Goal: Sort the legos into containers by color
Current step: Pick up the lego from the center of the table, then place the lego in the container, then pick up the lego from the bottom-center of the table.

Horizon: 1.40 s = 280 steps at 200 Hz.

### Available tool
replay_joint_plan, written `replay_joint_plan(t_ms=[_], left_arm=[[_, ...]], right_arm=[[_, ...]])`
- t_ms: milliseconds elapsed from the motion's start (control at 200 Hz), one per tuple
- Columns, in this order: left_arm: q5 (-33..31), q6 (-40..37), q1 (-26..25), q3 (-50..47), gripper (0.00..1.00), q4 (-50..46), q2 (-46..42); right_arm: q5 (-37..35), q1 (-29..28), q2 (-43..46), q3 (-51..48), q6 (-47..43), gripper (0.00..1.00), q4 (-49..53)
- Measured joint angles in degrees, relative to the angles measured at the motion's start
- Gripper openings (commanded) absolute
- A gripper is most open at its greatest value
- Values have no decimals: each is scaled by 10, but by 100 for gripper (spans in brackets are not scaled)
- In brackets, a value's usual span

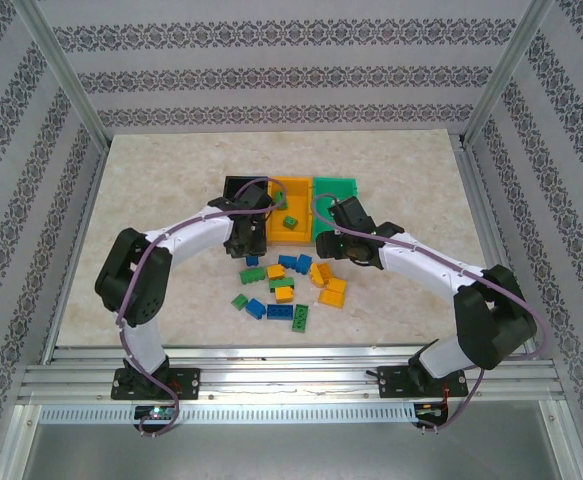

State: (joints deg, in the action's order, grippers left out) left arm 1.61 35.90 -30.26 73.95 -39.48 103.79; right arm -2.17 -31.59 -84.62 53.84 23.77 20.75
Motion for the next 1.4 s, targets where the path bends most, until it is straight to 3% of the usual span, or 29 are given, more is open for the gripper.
replay_joint_plan(t_ms=[290, 460, 550, 709, 789, 1099, 1399], left_arm=[[-59, -69, 13, 84, 32, -14, -35], [-61, -104, 63, 142, 36, -12, -8], [-56, -117, 89, 163, 44, -12, 19], [-28, -139, 111, 180, 61, -13, 66], [-10, -146, 111, 181, 65, -13, 72], [67, -159, 118, 128, 65, 23, 28], [166, -116, 178, 15, 65, 99, -52]], right_arm=[[-5, 8, 21, -3, 0, 55, 0], [-6, 8, 25, -7, 1, 55, 0], [-9, 8, 32, -11, 3, 55, 1], [-11, 8, 48, -22, 7, 55, 2], [-10, 9, 51, -30, 14, 55, 2], [26, 11, 51, -67, 23, 55, 11], [65, 11, 58, -106, 33, 56, 37]])
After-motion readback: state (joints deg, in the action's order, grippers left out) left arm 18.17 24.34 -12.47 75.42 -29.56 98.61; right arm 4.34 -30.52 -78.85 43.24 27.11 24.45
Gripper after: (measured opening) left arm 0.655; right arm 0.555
